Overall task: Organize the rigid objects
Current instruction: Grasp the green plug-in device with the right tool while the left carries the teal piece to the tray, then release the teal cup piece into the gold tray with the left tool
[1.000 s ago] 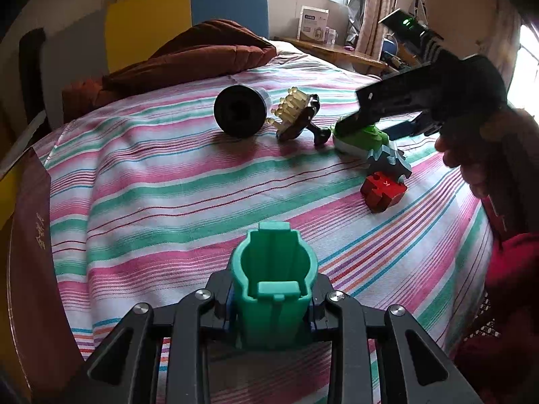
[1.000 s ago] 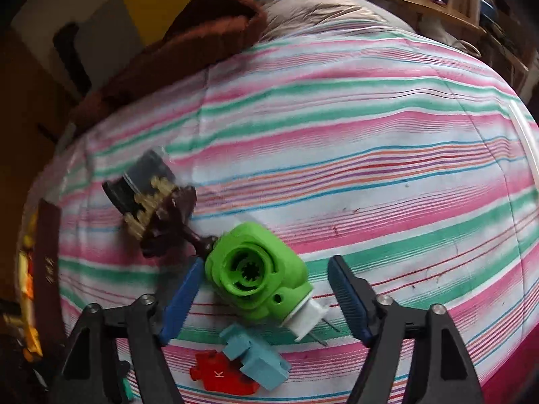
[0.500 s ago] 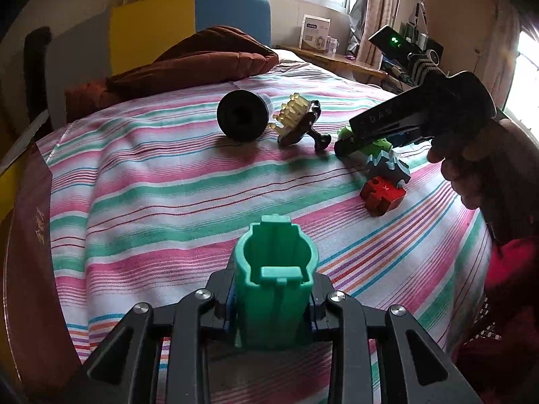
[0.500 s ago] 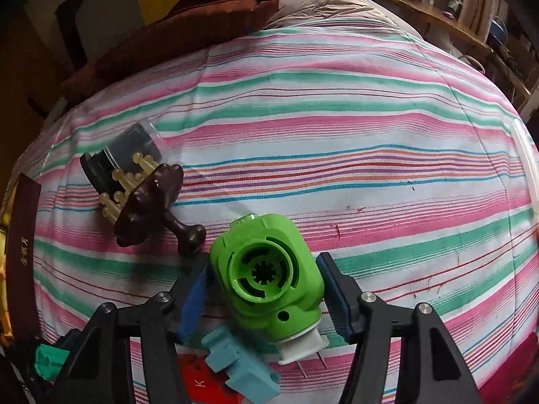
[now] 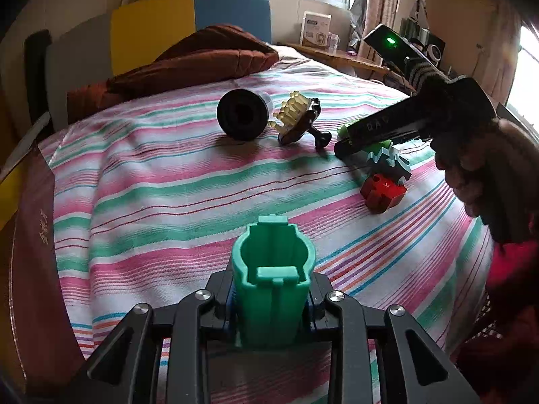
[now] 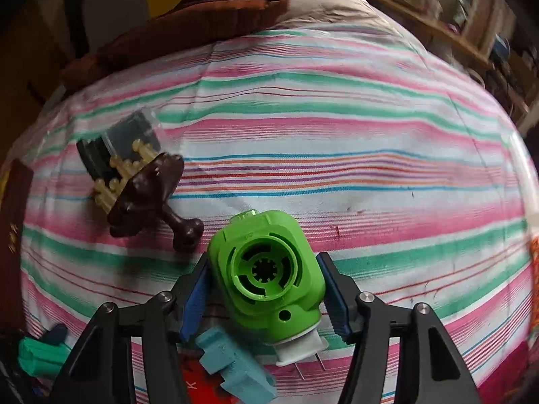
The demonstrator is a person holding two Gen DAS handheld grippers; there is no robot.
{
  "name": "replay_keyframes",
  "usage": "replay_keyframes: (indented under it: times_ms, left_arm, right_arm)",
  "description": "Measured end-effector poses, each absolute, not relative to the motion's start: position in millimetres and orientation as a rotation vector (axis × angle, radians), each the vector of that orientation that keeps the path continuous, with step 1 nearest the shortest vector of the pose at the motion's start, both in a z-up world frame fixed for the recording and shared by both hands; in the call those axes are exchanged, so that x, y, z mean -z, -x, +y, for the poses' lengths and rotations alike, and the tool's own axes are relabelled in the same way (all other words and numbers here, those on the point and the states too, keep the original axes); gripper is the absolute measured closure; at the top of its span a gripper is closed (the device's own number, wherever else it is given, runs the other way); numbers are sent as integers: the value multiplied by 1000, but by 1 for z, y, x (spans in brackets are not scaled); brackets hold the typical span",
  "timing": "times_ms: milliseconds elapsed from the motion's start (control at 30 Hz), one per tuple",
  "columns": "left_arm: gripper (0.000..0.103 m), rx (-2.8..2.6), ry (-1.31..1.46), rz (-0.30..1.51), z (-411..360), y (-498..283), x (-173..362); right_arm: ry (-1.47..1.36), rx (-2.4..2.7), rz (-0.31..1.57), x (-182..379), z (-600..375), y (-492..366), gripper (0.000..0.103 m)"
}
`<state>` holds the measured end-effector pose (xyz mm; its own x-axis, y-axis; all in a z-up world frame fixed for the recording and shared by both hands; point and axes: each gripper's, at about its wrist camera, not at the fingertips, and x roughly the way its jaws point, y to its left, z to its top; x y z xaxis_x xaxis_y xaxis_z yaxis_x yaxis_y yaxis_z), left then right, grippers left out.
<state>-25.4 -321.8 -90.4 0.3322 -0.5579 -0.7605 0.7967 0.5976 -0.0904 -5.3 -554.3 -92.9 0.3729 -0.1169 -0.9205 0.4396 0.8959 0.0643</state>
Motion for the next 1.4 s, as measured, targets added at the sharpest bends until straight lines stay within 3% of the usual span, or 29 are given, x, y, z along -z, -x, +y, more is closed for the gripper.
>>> replay_keyframes:
  times_ms: [267,533,900,1267,1333,1400]
  left_arm:
    - [73,894,-215,832,-293,12,38]
    - [73,710,-113,872,-205,-67,-8]
    - [73,354,-4,1050,-64,-191,32]
    - [72,288,-60,1133,-57,-255,76]
    - [65,259,-86,1142,-58,-260,79]
    - [47,228,-69,1128,-52,-263,79]
  right_arm:
    - [-316,363,1126,94,-553,7,42]
    - [-274,374,1113,91,-543,13,42]
    - [-260,377,1113,91,-538,13,42]
    - [-253,378,1114,91,-537,12,43]
    - [-253,379,1114,91,-538,12,43]
    - [-253,380,1114,91,-538,12,42]
